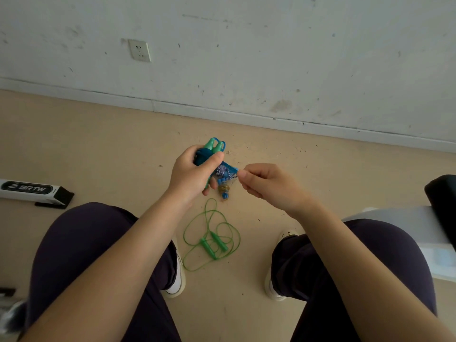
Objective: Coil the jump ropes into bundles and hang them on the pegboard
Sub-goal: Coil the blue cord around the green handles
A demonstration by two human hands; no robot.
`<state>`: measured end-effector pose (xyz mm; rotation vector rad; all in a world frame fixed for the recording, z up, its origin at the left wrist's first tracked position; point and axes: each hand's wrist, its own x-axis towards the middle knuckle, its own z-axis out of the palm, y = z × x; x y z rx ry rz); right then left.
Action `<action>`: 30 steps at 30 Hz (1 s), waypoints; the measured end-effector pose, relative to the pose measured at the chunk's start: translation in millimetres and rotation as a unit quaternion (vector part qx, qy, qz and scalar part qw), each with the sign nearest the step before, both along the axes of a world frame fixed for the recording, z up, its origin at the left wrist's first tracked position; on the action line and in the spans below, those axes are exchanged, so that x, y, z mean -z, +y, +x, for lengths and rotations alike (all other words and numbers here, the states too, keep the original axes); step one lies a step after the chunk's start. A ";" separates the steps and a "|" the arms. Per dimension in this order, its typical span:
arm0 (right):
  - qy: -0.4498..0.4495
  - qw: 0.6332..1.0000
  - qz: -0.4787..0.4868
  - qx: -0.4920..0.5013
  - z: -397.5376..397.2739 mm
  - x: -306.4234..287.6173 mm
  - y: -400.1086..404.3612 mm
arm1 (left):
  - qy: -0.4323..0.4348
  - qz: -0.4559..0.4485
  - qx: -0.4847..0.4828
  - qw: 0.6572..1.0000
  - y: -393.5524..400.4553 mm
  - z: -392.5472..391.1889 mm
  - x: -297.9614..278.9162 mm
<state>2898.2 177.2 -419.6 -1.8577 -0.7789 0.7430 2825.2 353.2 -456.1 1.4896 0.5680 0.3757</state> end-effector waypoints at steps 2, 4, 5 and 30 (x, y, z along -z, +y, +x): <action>-0.018 1.000 0.005 0.005 2.3 -2.4 -3.1 | 0.030 0.026 0.056 0.998 0.5 -0.2 1.9; -0.064 0.998 0.005 0.013 7.3 -2.7 -8.3 | 0.059 0.035 0.123 0.990 0.6 -1.3 2.7; -0.089 0.996 0.004 0.009 8.8 -3.1 -10.5 | 0.072 0.034 0.155 0.985 0.8 -2.2 2.5; 0.017 0.998 0.023 0.056 7.8 2.1 -7.5 | 0.097 0.141 0.359 0.918 -3.4 -12.3 -12.8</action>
